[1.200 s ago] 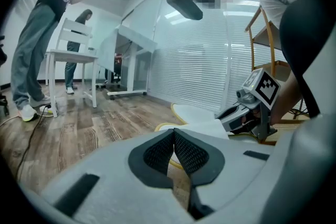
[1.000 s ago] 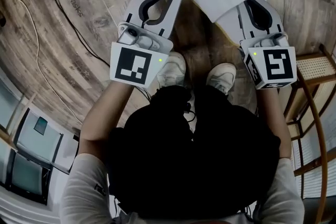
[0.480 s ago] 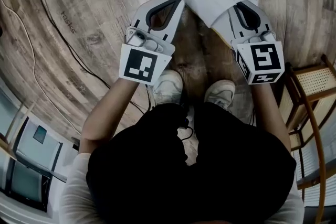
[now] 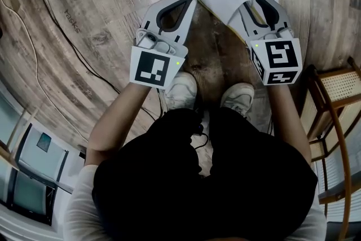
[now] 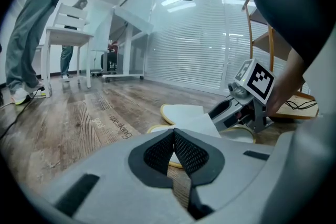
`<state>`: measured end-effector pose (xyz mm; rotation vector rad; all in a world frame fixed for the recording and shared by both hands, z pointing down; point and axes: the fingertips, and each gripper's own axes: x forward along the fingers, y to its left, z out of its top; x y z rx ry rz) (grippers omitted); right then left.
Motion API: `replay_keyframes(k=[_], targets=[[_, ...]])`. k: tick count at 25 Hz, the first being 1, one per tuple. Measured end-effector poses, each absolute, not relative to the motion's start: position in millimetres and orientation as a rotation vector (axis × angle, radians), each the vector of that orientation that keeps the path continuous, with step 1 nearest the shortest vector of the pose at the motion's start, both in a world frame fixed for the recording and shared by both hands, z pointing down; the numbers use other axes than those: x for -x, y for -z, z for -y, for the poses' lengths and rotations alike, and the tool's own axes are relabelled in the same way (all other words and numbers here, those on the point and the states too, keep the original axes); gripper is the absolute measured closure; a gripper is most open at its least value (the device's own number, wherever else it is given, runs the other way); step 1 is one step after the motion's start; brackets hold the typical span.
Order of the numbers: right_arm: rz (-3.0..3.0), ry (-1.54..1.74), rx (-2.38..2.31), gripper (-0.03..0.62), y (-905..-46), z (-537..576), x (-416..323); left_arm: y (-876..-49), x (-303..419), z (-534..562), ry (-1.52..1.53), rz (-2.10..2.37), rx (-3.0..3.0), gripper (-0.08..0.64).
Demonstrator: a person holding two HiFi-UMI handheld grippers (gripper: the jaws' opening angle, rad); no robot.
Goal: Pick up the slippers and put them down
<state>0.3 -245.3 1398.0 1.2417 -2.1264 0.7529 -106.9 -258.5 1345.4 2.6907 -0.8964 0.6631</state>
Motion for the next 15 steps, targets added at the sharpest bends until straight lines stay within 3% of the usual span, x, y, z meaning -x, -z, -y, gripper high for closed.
replay_keyframes(k=[7, 15], targets=[[2.054, -0.843, -1.281, 0.463, -1367, 217, -21, -1309, 112, 243, -0.642, 0.94, -2.606, 0.549], [2.123, -0.832, -1.338, 0.486, -1216, 216, -36, -1188, 104, 239, -0.629, 0.914, -2.595, 0.549]])
